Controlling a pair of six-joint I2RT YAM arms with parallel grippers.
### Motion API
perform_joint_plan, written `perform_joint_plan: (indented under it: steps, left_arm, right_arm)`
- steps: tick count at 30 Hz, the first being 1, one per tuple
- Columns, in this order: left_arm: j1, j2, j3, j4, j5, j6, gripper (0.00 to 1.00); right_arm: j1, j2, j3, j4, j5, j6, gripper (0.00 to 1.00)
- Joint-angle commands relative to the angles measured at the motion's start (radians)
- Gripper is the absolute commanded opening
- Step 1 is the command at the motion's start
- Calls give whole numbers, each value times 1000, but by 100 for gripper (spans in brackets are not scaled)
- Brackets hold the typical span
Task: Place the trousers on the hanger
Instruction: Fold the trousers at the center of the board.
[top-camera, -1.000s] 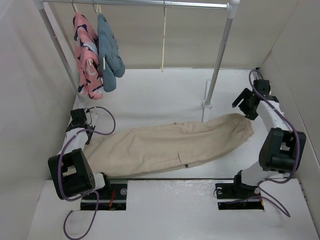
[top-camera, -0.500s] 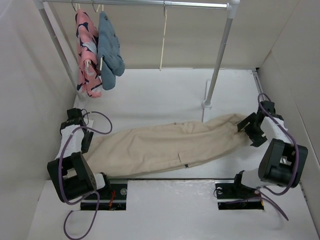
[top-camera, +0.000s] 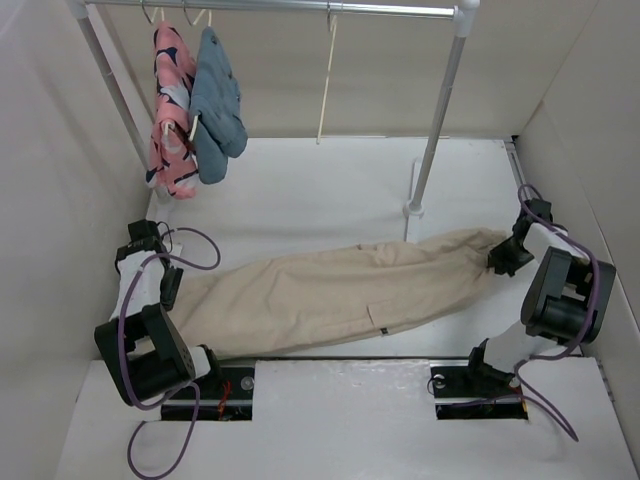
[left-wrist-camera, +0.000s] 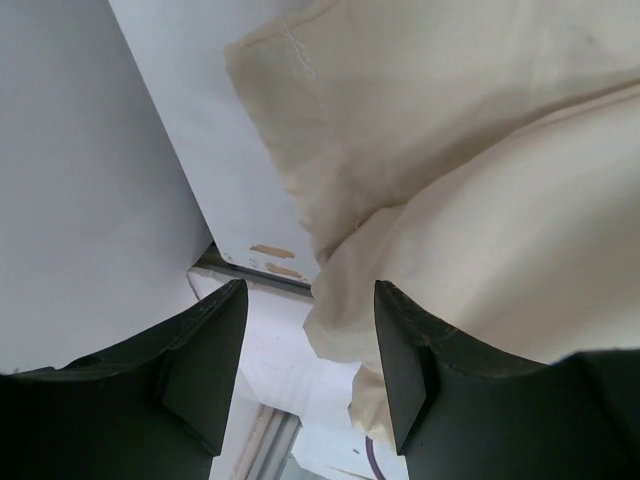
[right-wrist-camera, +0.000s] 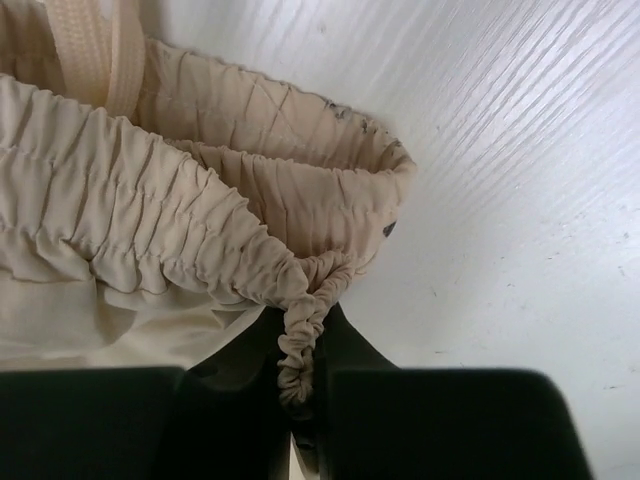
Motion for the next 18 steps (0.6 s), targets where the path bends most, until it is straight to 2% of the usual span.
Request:
perform_joint_plan:
  steps: [1, 6, 10, 13, 15, 16, 18]
  left_arm:
    - [4, 4, 13, -6, 47, 18, 51]
    - [4, 97, 33, 51, 149, -1, 52]
    - [-80, 173, 9, 92, 224, -22, 56]
    - [-149, 228, -45, 169, 235, -45, 55]
    - [-205, 237, -70, 233, 166, -79, 42]
    - [-217, 237, -79, 263, 157, -93, 29]
    - [-241, 248, -79, 327, 157, -105, 12]
  right_arm:
    - [-14, -19, 68, 60, 62, -25, 0]
    - [-14, -163, 88, 60, 113, -36, 0]
    - [-14, -282, 97, 74, 144, -45, 0]
    - [13, -368, 97, 99, 158, -69, 0]
    - [43, -407, 97, 108, 197, -81, 0]
    - [75, -443, 97, 108, 208, -82, 0]
    - [98, -479, 97, 108, 239, -94, 0]
